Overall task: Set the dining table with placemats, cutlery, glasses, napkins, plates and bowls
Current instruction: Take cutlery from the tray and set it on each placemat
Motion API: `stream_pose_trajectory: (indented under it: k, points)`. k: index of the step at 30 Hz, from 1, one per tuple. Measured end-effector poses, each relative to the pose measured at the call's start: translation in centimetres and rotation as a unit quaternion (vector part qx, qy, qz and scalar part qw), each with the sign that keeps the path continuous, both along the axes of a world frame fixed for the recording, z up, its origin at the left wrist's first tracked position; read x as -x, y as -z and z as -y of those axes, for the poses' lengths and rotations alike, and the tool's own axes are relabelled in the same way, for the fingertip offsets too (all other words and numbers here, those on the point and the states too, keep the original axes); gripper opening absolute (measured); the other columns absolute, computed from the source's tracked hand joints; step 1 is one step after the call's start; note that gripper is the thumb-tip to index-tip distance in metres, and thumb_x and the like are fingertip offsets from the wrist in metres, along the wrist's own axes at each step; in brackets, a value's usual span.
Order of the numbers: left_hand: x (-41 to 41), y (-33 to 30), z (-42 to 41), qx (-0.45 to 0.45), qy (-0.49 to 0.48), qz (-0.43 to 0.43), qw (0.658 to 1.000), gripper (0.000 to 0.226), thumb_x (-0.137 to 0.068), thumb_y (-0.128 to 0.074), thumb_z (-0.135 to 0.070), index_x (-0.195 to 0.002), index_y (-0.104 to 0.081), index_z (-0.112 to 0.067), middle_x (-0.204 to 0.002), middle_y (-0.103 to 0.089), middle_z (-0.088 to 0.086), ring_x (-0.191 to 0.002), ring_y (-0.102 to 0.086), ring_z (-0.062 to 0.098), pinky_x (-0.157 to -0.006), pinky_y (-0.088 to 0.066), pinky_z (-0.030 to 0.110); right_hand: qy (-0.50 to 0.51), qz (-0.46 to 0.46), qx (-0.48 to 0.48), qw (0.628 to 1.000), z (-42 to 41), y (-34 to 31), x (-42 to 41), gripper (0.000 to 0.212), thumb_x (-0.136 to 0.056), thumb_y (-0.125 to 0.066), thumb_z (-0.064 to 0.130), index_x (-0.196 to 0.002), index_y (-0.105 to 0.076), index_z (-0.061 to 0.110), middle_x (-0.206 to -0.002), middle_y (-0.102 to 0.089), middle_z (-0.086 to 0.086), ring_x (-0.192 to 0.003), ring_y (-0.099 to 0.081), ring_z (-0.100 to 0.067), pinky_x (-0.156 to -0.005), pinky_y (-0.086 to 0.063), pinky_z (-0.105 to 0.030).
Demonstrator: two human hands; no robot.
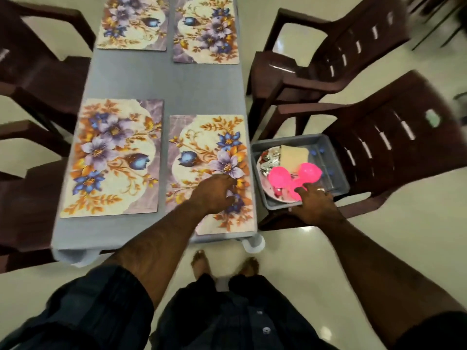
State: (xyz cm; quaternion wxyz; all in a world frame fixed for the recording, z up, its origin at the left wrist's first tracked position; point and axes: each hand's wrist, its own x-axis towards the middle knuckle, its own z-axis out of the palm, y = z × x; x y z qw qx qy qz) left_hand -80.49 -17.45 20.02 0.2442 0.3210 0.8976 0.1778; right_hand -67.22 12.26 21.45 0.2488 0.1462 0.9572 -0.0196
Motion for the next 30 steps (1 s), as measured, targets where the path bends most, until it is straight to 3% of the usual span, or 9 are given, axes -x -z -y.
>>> stream_pose_trajectory:
  k: [4, 8, 11, 17, 20, 25, 30]
  points:
    - [-0.6, -0.4, -4.8, -0.006, -0.003, 0.035, 0.999, 0.056, -0.09, -0.067, -0.046, -0.139, -0.064, -0.018, -0.137, -0.067, 0.007, -0.124, -0.063, 0.029, -0.101, -0.053, 0.04, 0.032, 0.024, 0.018, 0.999, -4.2, 0.3, -1.1, 0.072, -0.082, -0.069, 0.066, -0.142, -0.055, 0.029, -0.147, -0.051, -0.005, -0.135, -0.051, -0.034, -0.11, -0.04, -0.054]
    - [-0.5, 0.9, -11.2, 0.015, 0.019, 0.037, 0.999, 0.05, -0.092, -0.067, -0.05, -0.131, -0.067, -0.02, -0.123, -0.072, 0.008, -0.109, -0.069, 0.029, -0.088, -0.058, 0.039, 0.051, 0.025, 0.05, 0.997, -9.8, 2.4, -0.3, 0.069, -0.08, -0.067, 0.064, -0.138, -0.057, 0.03, -0.138, -0.055, -0.003, -0.128, -0.056, -0.034, -0.107, -0.044, -0.054]
    - [0.0, 2.9, -16.6, 0.049, -0.002, 0.051, 0.998, 0.055, -0.085, -0.06, -0.058, -0.129, -0.068, -0.025, -0.122, -0.073, 0.005, -0.11, -0.069, 0.029, -0.088, -0.058, 0.039, 0.044, 0.028, 0.087, 0.995, -14.2, 5.1, 0.8, 0.065, -0.081, -0.07, 0.062, -0.135, -0.06, 0.029, -0.136, -0.056, -0.004, -0.124, -0.058, -0.033, -0.106, -0.048, -0.052]
    - [-0.7, 7.7, -26.1, 0.102, -0.099, 0.127, 0.982, 0.043, -0.09, -0.071, -0.05, -0.127, -0.069, -0.028, -0.111, -0.079, 0.001, -0.106, -0.073, 0.024, -0.089, -0.059, 0.037, -0.002, 0.071, 0.163, 0.984, -22.8, 9.6, 2.7, 0.062, -0.087, -0.073, 0.053, -0.141, -0.057, 0.026, -0.143, -0.054, -0.006, -0.128, -0.057, -0.034, -0.103, -0.05, -0.047]
    - [-0.7, 10.0, -28.9, 0.134, -0.117, 0.152, 0.972, 0.042, -0.09, -0.069, -0.052, -0.126, -0.07, -0.029, -0.113, -0.078, 0.002, -0.108, -0.071, 0.027, -0.091, -0.059, 0.039, 0.015, 0.075, 0.191, 0.979, -25.7, 11.6, 3.9, 0.058, -0.088, -0.072, 0.046, -0.139, -0.058, 0.023, -0.137, -0.059, -0.009, -0.124, -0.06, -0.034, -0.102, -0.052, -0.045]
    - [-0.3, 14.9, -31.5, 0.136, -0.243, 0.179, 0.944, 0.051, -0.086, -0.068, -0.056, -0.128, -0.067, -0.027, -0.113, -0.078, 0.001, -0.104, -0.071, 0.028, -0.088, -0.06, 0.042, 0.111, 0.065, 0.225, 0.966, -27.2, 17.5, 6.6, 0.036, -0.089, -0.07, 0.043, -0.115, -0.066, 0.018, -0.112, -0.073, -0.006, -0.105, -0.069, -0.03, -0.086, -0.057, -0.038]
    - [1.1, 20.0, -31.8, 0.146, -0.369, 0.153, 0.905, 0.059, -0.093, -0.069, -0.049, -0.141, -0.054, -0.018, -0.126, -0.072, 0.011, -0.117, -0.066, 0.038, -0.091, -0.058, 0.046, 0.156, 0.1, 0.207, 0.96, -25.3, 22.8, 8.4, 0.037, -0.091, -0.07, 0.046, -0.1, -0.073, 0.01, -0.098, -0.075, -0.012, -0.089, -0.07, -0.031, -0.07, -0.051, -0.031]
